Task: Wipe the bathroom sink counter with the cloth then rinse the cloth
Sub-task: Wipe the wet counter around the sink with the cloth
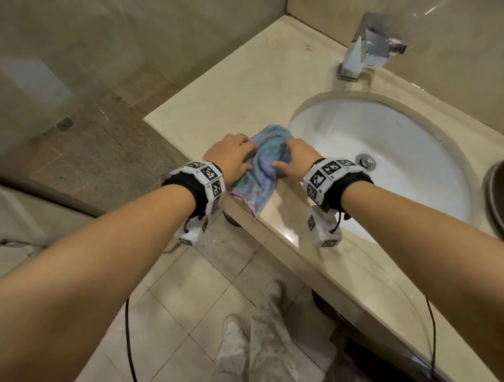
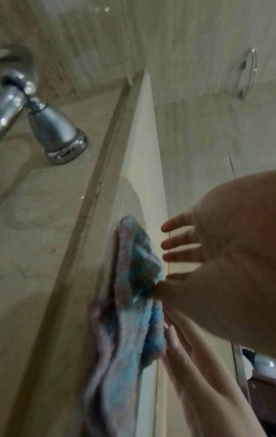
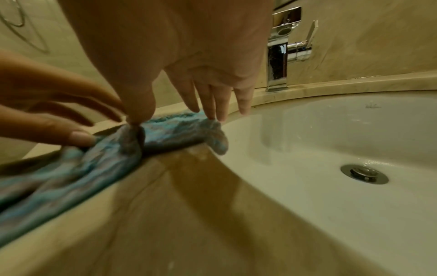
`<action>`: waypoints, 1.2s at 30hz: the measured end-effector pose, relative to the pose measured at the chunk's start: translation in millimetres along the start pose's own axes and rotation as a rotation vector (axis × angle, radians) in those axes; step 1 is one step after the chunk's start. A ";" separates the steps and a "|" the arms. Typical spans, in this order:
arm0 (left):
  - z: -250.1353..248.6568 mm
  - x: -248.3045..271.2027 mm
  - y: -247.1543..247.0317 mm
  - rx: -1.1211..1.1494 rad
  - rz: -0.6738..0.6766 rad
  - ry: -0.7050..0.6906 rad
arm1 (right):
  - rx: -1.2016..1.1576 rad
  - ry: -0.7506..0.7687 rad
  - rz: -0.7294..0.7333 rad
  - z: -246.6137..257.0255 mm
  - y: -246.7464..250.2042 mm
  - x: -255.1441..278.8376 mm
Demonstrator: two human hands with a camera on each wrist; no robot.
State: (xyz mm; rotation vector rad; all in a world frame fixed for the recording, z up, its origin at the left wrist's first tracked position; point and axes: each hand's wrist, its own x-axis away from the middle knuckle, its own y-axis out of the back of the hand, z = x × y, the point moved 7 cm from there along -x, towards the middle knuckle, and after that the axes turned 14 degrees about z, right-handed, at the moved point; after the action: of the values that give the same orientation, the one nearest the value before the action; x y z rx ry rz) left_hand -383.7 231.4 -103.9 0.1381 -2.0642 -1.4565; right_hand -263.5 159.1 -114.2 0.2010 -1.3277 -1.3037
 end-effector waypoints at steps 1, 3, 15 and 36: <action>-1.1 -3.1 -5.8 -0.016 0.066 -0.052 | 0.010 -0.003 0.011 0.3 -5.9 0.8; -0.8 -6.8 -16.5 -0.026 0.191 -0.090 | 0.056 -0.017 0.063 4.0 -21.0 3.7; -34.5 3.0 -8.1 -0.197 0.151 -0.064 | 0.427 0.022 0.258 -6.1 -41.6 25.9; -85.3 7.7 -44.8 -0.378 0.357 -0.064 | 0.077 -0.200 0.118 -81.5 -81.6 108.7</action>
State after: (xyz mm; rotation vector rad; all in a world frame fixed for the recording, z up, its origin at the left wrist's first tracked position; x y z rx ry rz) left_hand -356.3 140.5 -122.0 -0.4113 -1.7108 -1.5993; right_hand -277.2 3.2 -138.9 0.0446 -1.5377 -1.1976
